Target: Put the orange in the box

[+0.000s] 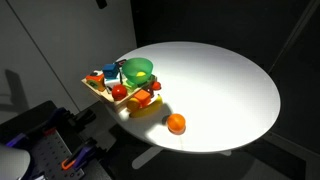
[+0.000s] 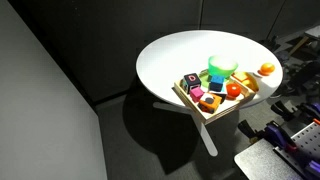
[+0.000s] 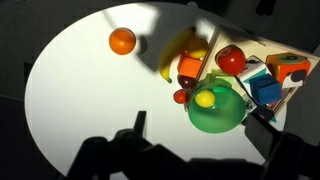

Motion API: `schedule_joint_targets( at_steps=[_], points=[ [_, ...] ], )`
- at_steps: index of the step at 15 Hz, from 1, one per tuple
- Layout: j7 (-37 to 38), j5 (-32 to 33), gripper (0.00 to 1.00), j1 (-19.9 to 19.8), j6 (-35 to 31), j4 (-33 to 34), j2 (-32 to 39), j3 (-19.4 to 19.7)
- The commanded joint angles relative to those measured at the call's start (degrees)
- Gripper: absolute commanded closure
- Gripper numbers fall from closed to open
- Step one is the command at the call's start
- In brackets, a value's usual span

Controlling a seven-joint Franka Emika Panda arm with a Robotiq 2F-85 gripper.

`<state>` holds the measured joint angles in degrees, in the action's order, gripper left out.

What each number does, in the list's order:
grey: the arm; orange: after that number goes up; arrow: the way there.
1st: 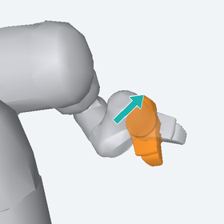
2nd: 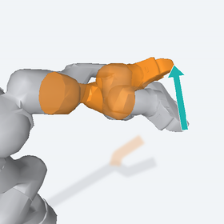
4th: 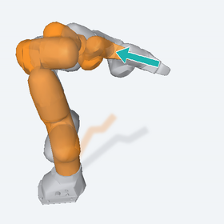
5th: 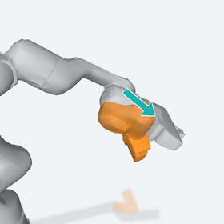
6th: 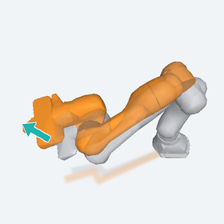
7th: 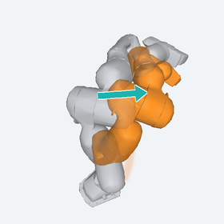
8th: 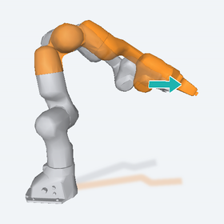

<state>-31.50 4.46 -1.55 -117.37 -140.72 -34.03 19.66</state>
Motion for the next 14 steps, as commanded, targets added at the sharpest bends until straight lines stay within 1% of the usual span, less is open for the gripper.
schedule_joint_targets(
  at_steps=[1, 6, 10, 14],
  points=[
    [-0.50, -0.64, 0.00, -1.00, 0.12, 0.13, 0.21, -0.86],
    [-0.22, -0.77, 0.00, -0.90, 0.06, 0.35, 0.43, -1.06],
    [2.70, -1.31, 0.00, -0.67, -0.39, 1.78, 2.13, -2.52],
    [6.76, -1.34, 0.00, -0.92, -2.35, 4.00, 5.40, -4.29]
  ],
)
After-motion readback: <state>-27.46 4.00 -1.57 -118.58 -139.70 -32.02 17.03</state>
